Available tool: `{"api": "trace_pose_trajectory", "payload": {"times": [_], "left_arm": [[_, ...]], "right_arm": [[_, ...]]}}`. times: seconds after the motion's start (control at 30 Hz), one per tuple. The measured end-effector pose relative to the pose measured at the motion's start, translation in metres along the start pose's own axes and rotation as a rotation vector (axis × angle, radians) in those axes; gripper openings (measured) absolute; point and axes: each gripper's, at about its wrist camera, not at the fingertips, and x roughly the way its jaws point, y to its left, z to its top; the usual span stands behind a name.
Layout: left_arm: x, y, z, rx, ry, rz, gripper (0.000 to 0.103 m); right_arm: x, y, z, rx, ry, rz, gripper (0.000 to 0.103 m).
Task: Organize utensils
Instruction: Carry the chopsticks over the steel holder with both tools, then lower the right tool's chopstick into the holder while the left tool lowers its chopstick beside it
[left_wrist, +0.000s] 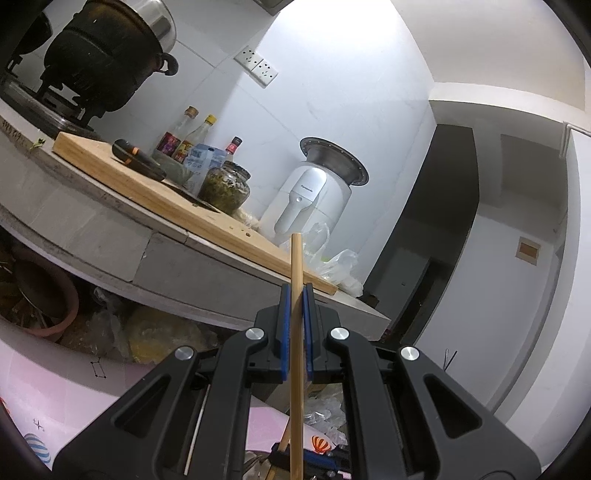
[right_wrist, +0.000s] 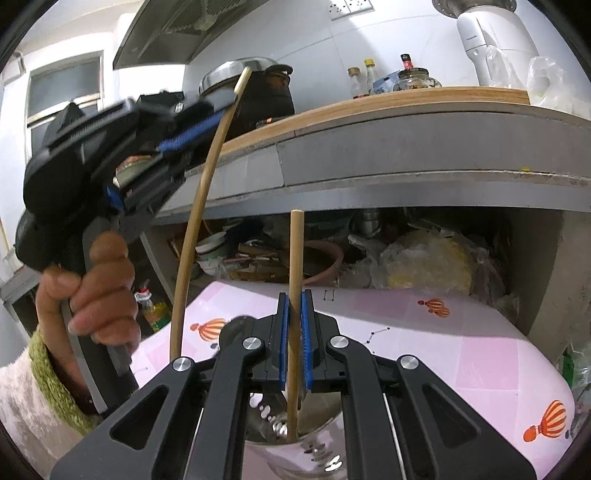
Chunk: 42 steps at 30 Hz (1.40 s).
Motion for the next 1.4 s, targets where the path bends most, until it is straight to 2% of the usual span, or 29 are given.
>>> {"api": "trace_pose_trajectory", "payload": {"times": [0.43,0.8,1.07,1.4], "left_arm": [[0.019,-0.007,0.004,0.027,-0.020,-0.040,0.006],[0.032,0.008,-0.021,0.060,0.032,-0.047,0.006],[0.026,0.013,-0.034,0.107,0.072,-0.059,0.006],[0.016,0.018,-0.051,0.110,0.106,-0.053,0.006]], "right_arm": [[-0.011,-0.003,0.000,0.006,0.016,-0.010,0.008],[-0.013,-0.007,0.000,0.026,0.023,0.002,0.008],[-0.010,-0.005,-0.002,0.025,0.036,0.004,0.008],[-0.011,-0.006,0.000,0.029,0.033,0.007,0.008]]}}
